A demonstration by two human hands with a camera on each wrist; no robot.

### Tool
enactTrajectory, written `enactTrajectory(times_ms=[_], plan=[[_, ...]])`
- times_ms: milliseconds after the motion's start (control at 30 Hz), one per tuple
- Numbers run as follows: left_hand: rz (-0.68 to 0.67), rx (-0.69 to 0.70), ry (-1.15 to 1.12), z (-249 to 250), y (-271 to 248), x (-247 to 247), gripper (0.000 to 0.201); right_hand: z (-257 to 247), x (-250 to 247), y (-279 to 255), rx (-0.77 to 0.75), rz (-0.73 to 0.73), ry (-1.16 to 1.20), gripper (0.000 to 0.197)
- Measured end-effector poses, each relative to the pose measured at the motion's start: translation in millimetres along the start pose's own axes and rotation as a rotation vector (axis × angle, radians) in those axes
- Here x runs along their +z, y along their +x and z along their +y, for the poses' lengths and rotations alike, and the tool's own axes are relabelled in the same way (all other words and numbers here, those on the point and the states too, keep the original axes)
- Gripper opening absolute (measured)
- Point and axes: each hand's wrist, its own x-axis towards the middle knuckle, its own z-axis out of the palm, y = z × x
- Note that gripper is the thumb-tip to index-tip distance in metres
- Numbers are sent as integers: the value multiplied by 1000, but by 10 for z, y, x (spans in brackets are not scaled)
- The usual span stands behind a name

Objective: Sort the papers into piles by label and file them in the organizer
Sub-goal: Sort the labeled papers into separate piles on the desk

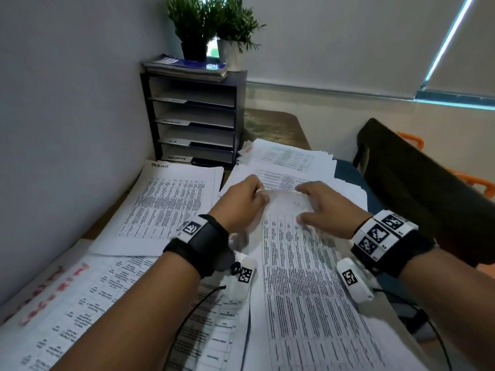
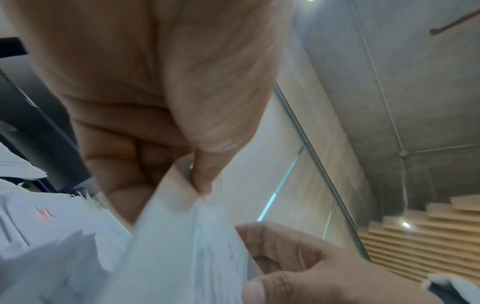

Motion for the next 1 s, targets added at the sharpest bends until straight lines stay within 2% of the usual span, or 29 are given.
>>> enactTrajectory(times_ms=[67,133,200,267,333,367,467,567,667,767,833,900,933,1000], plan=[[131,-49,-118,-12,11,-87,15,99,-61,27,64,171,14,85],[243,-88,-224,-70,27,-175,13,254,-74,78,125,290,101,97],[323,-148,-372,-140,18,-266,14,377,-82,110,205,286,282,101],[379,-217,-512,-231,-1,-331,16,368,-63,52,281,132,417,81],[441,-259,-579,-318,-18,-383,10,389,-29,-11,269,-45,559,41],[474,-278,-612,-350,-28,-411,6,388,-12,-54,260,-116,666,31],[531,-345,-764,-419,-72,-483,5,409,58,-55,229,-189,785,35],[415,-406,-919,-461,-150,-572,12,308,119,83,267,-114,806,26],[157,-482,-797,-571,-256,-691,13,54,181,289,315,-70,691,21],[-50,-510,-576,-717,-406,-812,14,-302,220,474,329,-76,413,17],[-33,-564,-452,-853,-452,-892,20,-518,309,574,318,-132,450,10],[48,-621,-325,-988,-472,-981,31,-657,408,634,357,-172,742,18],[65,-634,-213,-1042,-465,-1038,39,-728,421,631,385,-163,876,25],[79,-638,111,-1166,-463,-1143,45,-806,392,622,374,-124,949,31]])
